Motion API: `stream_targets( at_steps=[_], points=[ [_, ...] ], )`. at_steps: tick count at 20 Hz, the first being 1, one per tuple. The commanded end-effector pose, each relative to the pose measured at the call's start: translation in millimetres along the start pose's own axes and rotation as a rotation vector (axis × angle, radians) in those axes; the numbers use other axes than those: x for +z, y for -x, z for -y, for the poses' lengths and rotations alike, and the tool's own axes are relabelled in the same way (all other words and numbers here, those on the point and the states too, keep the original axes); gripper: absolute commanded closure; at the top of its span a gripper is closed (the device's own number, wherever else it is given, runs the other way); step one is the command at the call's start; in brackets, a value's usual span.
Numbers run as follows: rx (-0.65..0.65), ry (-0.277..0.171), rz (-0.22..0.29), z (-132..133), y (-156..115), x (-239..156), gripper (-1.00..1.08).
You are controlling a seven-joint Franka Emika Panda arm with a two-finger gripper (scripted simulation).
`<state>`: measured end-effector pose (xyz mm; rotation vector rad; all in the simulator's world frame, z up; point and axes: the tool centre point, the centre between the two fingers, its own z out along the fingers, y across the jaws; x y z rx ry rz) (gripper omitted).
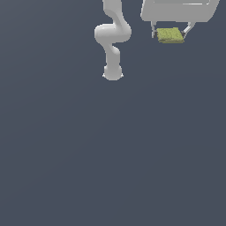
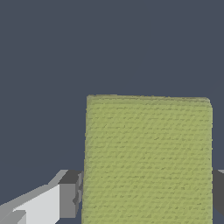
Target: Pick up the object and move it to a goal position.
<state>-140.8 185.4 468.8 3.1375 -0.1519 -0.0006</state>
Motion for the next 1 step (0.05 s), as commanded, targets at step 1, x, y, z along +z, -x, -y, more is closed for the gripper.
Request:
stream_targets(
  at_steps=[1],
  points=[
    [0.001, 0.0, 0.0, 0.9, 0.7, -2.7, 1.08]
  ],
)
